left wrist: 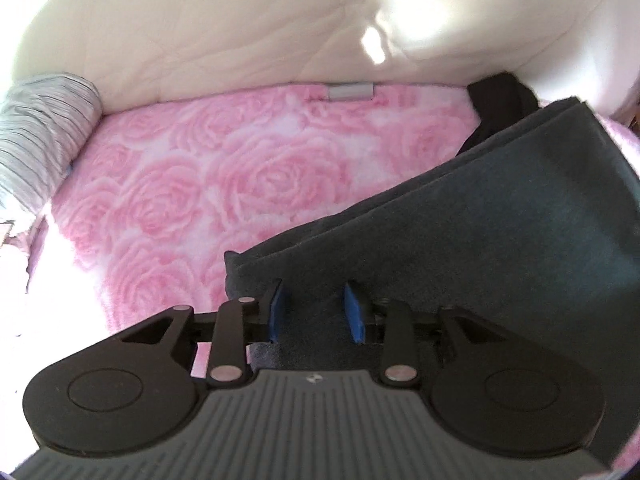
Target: Fold clothes
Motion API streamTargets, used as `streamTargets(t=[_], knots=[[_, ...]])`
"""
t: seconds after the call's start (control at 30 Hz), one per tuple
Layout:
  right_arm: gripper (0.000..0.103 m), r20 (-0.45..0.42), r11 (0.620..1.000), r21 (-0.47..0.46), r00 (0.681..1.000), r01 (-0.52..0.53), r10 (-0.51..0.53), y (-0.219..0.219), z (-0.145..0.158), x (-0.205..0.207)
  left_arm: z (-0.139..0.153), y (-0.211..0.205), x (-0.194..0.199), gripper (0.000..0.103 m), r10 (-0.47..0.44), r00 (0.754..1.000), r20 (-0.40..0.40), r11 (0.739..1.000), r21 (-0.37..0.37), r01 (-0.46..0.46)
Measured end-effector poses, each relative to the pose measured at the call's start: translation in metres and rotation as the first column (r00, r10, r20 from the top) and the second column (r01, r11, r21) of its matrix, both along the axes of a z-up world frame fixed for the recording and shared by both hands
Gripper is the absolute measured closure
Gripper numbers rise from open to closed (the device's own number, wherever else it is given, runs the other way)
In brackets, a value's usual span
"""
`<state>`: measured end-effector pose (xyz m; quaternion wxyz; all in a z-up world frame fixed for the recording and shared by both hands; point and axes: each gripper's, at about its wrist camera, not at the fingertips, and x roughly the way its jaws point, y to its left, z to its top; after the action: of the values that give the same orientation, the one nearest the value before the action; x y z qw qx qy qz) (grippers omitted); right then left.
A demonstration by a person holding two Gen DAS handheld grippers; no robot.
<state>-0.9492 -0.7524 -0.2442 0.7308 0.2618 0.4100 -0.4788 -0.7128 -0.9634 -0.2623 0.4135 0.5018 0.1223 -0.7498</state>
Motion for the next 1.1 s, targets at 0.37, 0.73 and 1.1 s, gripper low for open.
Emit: streamTargets(t=[0.37, 0.73, 1.1], knots=[[0.073, 0.016, 0.994, -0.003, 0.994, 0.109, -0.109, 0.011, 0.006, 0.006, 0.008, 0.145, 0.019, 0.074, -0.063, 0.996, -0.055, 0.979, 0.189, 0.073], [0.046, 0.039, 0.981, -0.024, 0.981, 0.191, -0.19, 0.067, 0.029, 0.028, 0.036, 0.191, 0.038, 0.06, 0.153, 0.984, -0.09, 0.983, 0.12, -0.142], [0.03, 0.162, 0.89, 0.045, 0.876, 0.453, -0.454, 0.208, 0.082, 0.092, 0.129, 0.324, 0.085, 0.018, 0.246, 0.935, -0.257, 0.969, 0.085, -0.232]])
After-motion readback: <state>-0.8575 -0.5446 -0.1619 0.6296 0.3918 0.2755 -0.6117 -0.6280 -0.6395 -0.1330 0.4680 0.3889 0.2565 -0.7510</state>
